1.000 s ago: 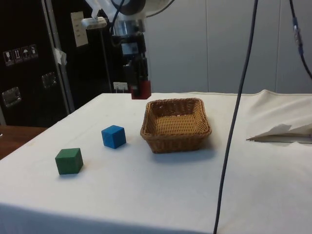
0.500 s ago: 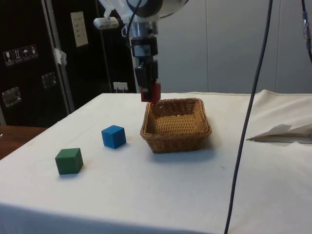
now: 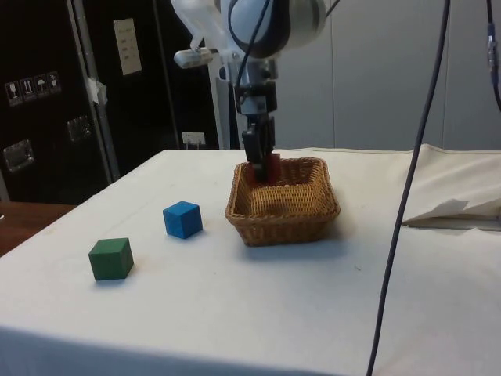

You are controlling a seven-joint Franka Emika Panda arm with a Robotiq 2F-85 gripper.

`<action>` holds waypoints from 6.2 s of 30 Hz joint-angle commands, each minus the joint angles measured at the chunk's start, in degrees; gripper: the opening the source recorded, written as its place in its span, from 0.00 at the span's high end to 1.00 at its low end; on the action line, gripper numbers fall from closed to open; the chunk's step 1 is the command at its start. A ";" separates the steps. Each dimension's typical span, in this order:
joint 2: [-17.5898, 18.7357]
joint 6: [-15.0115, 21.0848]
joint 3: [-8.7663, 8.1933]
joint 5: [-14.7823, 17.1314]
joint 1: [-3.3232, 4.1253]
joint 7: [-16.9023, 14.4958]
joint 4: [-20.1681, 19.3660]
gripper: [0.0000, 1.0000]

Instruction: Pick up exactly two blocks and place them into the basket.

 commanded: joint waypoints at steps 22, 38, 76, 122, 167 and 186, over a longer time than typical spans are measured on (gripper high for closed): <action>1.15 2.35 0.17 0.29 0.00 -0.63 -1.03 0.00; -1.78 -1.95 -0.34 -2.58 0.63 3.21 1.60 0.00; 4.58 -10.54 6.19 -4.13 1.26 12.72 18.33 0.00; 19.42 -9.17 9.00 4.41 1.09 18.16 29.28 0.00; 26.53 -7.73 8.65 2.23 1.32 19.65 32.66 0.96; 15.36 -8.94 8.02 -1.43 2.01 19.48 23.43 0.96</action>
